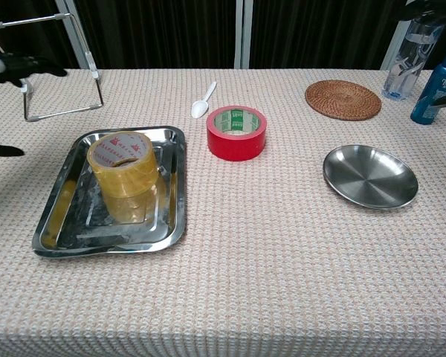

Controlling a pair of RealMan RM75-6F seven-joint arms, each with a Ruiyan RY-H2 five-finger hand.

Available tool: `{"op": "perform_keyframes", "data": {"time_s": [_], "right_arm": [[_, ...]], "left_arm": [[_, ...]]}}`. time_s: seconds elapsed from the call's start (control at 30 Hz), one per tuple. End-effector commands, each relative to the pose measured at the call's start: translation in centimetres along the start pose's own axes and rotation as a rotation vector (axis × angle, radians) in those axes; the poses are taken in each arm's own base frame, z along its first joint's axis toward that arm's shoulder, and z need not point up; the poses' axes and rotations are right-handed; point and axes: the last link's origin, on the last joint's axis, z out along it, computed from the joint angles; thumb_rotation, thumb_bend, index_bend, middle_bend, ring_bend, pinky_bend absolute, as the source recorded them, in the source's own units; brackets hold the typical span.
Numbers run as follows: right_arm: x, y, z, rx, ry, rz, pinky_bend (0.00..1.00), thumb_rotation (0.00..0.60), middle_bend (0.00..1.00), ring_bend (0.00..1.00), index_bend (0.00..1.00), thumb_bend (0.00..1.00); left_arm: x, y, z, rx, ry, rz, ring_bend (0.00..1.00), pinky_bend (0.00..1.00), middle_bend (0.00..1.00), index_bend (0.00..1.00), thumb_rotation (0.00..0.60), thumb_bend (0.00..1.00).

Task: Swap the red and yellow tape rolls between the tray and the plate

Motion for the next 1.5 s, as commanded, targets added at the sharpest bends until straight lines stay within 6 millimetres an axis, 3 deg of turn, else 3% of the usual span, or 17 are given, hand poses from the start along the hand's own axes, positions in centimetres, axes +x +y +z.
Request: {"op": "perform_keyframes", "data": {"time_s": [0.03, 0.17, 0.33, 0.8, 0.93, 1.03, 1.23, 1.37, 1.5], "right_arm": [[-2.0, -4.6, 4.3, 0.094, -0.082, -0.014, 0.00, 0.600, 0.00, 0.00, 0.00, 0.03], [-4.1, -8.1, 7.9, 0.143, -0.129, -0.057, 0.00, 0.600, 0.00, 0.00, 0.00, 0.01], [-5.9, -11.1, 10.8, 0.152, -0.156, -0.070, 0.00, 0.600, 0.00, 0.00, 0.00, 0.01], [-9.4, -14.5, 14.5, 0.125, -0.209, -0.087, 0.00, 0.600, 0.02, 0.00, 0.00, 0.05], [-9.7, -14.7, 14.8, 0.118, -0.192, -0.101, 0.03, 0.600, 0.10, 0.00, 0.00, 0.09], [-9.9, -14.8, 15.0, 0.113, -0.177, -0.104, 0.12, 0.600, 0.15, 0.03, 0.00, 0.11], [-9.6, -14.9, 14.5, 0.125, -0.119, -0.085, 0.32, 0.600, 0.29, 0.23, 0.15, 0.17], [-8.0, -14.1, 12.7, 0.143, -0.066, -0.067, 0.34, 0.600, 0.31, 0.25, 0.19, 0.18], [-5.0, -11.7, 9.4, 0.140, 0.011, -0.081, 0.34, 0.600, 0.31, 0.25, 0.19, 0.18]], "left_arm": [[0.5, -3.3, -3.6, 0.164, 0.041, -0.018, 0.00, 0.20, 0.03, 0.06, 0.600, 0.11], [0.0, -4.0, -6.4, 0.203, 0.078, -0.062, 0.00, 0.20, 0.03, 0.06, 0.600, 0.11], [-0.8, -4.4, -8.4, 0.227, 0.084, -0.090, 0.00, 0.20, 0.03, 0.06, 0.600, 0.11], [-0.8, -4.9, -10.6, 0.260, 0.100, -0.136, 0.00, 0.20, 0.04, 0.06, 0.600, 0.11], [-0.9, -4.9, -10.8, 0.261, 0.100, -0.142, 0.00, 0.20, 0.04, 0.06, 0.600, 0.11], [-0.8, -5.0, -11.0, 0.262, 0.104, -0.146, 0.00, 0.20, 0.04, 0.06, 0.600, 0.11], [-0.7, -4.6, -11.2, 0.253, 0.109, -0.148, 0.00, 0.20, 0.04, 0.06, 0.600, 0.11], [-1.0, -4.3, -11.5, 0.258, 0.102, -0.155, 0.00, 0.20, 0.04, 0.06, 0.600, 0.11], [-1.3, -3.8, -11.8, 0.254, 0.093, -0.166, 0.00, 0.20, 0.04, 0.06, 0.600, 0.11]]}}
